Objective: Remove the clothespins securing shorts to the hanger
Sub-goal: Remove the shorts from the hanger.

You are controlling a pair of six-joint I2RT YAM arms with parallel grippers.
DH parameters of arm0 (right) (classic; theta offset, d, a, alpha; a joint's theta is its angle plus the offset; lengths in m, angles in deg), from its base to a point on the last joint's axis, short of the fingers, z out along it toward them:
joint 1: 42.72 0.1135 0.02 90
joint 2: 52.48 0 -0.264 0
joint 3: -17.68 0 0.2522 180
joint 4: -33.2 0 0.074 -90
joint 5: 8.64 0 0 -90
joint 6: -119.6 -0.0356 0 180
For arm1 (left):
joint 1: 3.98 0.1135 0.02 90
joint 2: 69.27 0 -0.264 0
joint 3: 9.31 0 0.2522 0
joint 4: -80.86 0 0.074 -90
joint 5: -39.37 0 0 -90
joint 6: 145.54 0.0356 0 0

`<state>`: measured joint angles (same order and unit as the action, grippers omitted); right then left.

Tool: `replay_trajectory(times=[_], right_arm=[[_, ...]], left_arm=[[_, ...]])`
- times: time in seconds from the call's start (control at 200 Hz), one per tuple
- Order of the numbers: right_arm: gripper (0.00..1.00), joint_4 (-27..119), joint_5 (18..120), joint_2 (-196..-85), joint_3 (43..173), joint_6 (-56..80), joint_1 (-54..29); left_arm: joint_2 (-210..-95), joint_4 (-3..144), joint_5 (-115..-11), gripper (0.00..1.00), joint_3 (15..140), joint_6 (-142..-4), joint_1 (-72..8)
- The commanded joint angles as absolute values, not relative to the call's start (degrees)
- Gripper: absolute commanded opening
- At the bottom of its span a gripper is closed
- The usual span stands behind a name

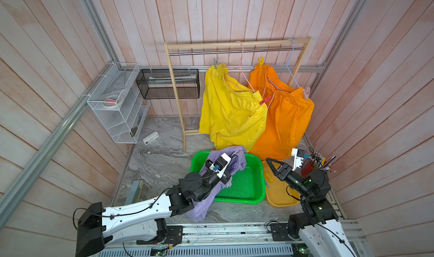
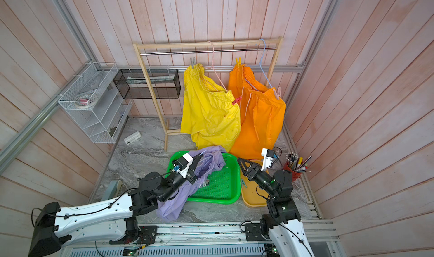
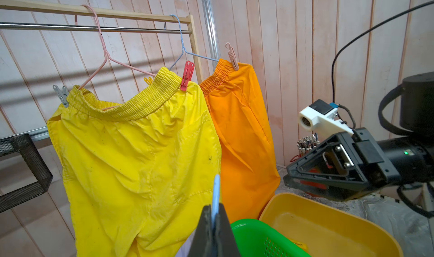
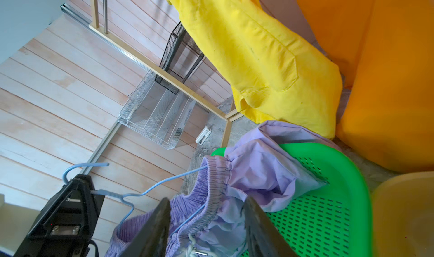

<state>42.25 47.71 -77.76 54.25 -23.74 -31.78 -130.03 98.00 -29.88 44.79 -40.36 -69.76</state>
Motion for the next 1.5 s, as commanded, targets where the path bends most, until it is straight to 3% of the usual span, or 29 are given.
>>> replay_trajectory(times=[0.0, 0.275, 0.405, 0.8, 1.495], right_arm=[[0.50, 34.75, 44.22, -79.85, 56.20, -25.40, -28.98], [0.46, 26.11, 54.33, -88.42, 57.94, -23.22, -9.92], [0.45, 21.08, 56.27, -92.75, 58.47, -23.46, -5.04], [0.45, 9.62, 56.00, -99.71, 57.97, -27.23, -3.26], [0.40, -0.64, 59.33, -107.01, 57.49, -31.06, 0.16]], left_arm=[[-130.92, 100.71, -34.24, 0.00, 47.54, -42.79, -68.06], [-133.59, 103.88, -40.48, 0.00, 49.36, -45.85, -63.92], [-134.69, 105.75, -43.55, 0.00, 50.12, -47.71, -61.98], [-138.12, 111.82, -53.43, 0.00, 51.19, -53.25, -59.18], [-143.45, 119.79, -55.29, 0.00, 52.36, -58.22, -59.18]])
